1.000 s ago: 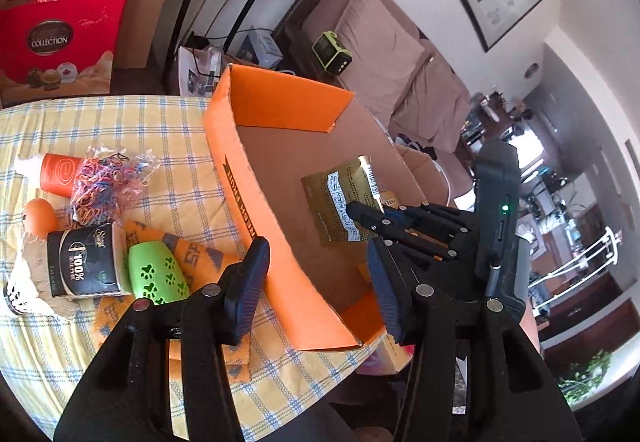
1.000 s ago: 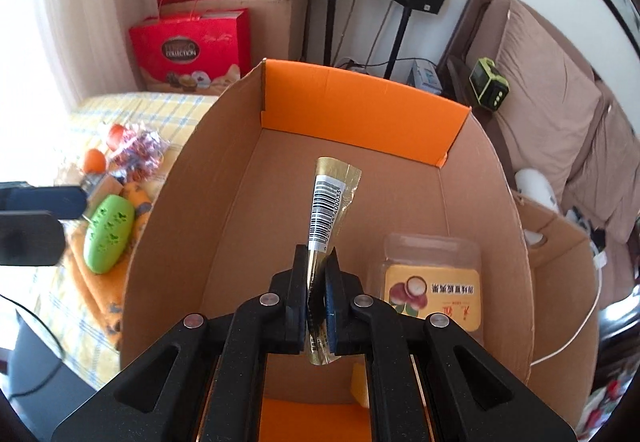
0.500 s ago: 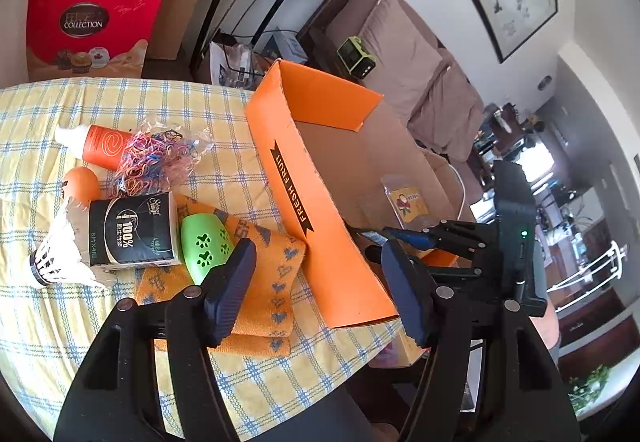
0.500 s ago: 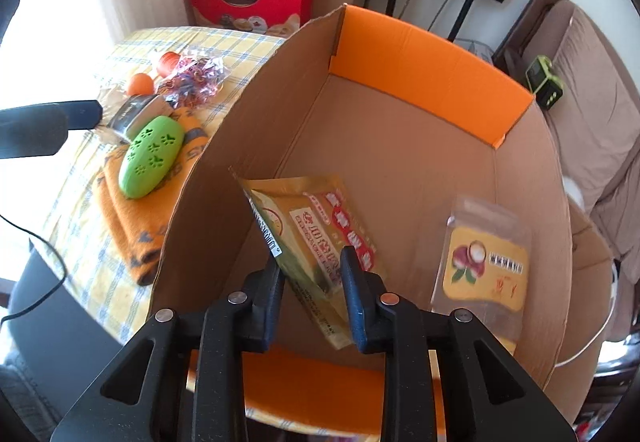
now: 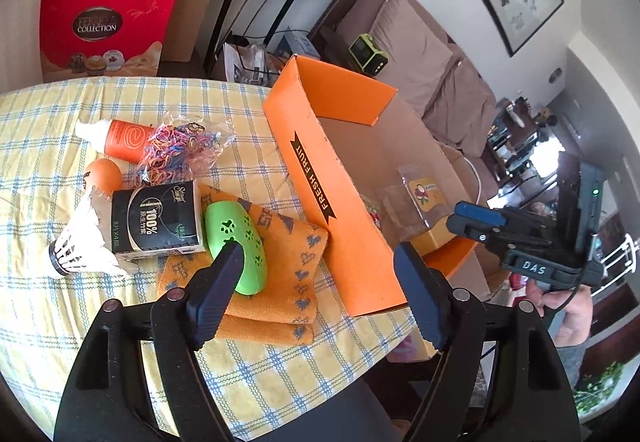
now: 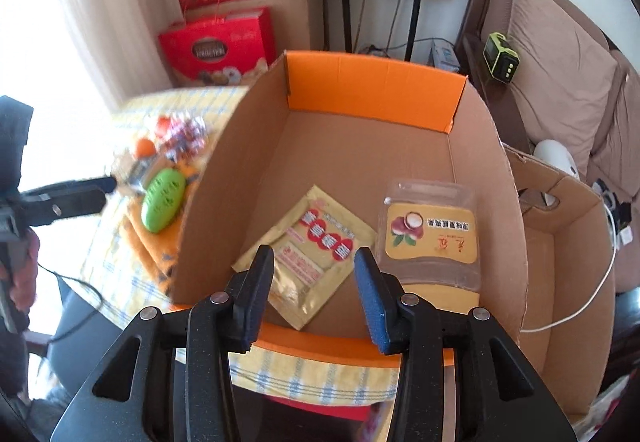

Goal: Organize objects

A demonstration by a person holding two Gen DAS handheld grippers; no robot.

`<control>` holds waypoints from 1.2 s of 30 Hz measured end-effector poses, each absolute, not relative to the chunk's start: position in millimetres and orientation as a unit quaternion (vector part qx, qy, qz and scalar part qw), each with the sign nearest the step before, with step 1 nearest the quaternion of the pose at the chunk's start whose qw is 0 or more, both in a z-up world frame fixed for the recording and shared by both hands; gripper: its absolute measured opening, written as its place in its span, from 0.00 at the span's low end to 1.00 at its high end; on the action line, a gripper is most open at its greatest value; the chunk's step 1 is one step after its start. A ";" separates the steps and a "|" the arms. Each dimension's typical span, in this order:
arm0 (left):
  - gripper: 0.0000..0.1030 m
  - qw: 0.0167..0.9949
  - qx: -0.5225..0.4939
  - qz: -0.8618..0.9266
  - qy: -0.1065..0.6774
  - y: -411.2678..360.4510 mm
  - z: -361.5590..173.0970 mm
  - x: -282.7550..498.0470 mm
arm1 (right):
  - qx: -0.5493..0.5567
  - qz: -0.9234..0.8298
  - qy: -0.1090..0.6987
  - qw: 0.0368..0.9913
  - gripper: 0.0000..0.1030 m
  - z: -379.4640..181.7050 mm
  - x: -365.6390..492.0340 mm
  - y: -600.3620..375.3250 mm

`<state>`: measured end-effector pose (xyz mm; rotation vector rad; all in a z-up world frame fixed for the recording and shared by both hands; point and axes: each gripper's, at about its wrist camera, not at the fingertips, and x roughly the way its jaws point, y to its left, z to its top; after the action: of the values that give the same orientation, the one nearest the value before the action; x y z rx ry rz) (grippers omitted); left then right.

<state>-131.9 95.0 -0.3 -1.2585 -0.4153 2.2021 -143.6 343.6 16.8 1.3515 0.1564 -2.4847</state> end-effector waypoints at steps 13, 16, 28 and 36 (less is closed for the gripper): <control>0.84 0.207 -0.489 0.842 -0.101 89.8 -22.3 -139.1 | 0.414 -0.886 -0.051 0.202 0.71 41.9 -130.5 311.1; 0.84 0.193 -0.489 0.847 -0.083 93.4 -31.0 -141.5 | 0.409 -0.886 -0.065 0.210 0.71 40.6 -132.1 301.3; 0.82 0.154 -0.482 0.862 0.002 137.3 -49.9 -147.8 | 0.404 -0.882 -0.131 0.205 0.71 26.4 -141.3 293.1; 0.67 0.109 -0.478 0.869 0.063 156.8 -61.0 -147.7 | 0.398 -0.888 -0.124 0.196 0.72 30.1 -134.2 296.2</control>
<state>-147.7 156.8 -61.0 -1.4041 0.1857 2.5561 -134.2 296.2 30.1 1.1154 -0.3462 -2.4872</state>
